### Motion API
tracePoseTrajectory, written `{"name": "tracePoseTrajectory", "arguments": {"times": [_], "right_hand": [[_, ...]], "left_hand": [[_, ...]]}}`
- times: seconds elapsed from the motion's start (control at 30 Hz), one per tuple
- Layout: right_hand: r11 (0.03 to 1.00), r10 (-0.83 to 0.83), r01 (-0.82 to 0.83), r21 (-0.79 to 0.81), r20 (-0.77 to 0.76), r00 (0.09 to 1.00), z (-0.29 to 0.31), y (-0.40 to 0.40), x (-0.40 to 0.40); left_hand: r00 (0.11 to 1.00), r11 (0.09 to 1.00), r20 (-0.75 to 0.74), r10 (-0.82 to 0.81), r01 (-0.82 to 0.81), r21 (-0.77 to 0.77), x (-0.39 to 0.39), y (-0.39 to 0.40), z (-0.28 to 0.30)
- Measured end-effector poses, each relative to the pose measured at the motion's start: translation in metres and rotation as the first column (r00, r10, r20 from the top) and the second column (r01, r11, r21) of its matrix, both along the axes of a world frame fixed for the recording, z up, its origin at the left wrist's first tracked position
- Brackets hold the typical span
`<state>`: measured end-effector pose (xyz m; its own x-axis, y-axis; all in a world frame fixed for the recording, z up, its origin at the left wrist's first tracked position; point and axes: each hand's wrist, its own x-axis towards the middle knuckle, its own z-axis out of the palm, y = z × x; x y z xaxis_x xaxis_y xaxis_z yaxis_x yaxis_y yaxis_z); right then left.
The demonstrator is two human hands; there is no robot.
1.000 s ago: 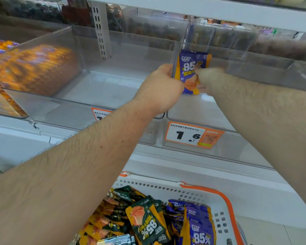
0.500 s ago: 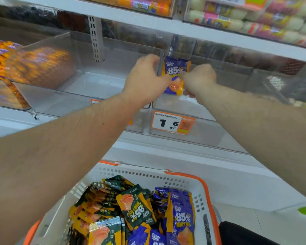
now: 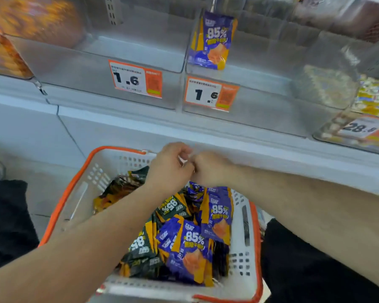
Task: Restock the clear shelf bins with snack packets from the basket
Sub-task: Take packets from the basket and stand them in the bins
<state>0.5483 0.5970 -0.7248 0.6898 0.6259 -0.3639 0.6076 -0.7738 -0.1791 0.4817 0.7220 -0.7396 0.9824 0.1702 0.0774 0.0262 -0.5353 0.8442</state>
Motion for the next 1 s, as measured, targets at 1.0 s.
{"name": "tracePoseTrajectory", "arguments": {"times": [1.0], "right_hand": [[0.821, -0.443, 0.536, 0.195, -0.374, 0.815, 0.028, -0.018, 0.003]], "left_hand": [[0.951, 0.779, -0.31, -0.018, -0.181, -0.601, -0.027, 0.011, -0.026]]}}
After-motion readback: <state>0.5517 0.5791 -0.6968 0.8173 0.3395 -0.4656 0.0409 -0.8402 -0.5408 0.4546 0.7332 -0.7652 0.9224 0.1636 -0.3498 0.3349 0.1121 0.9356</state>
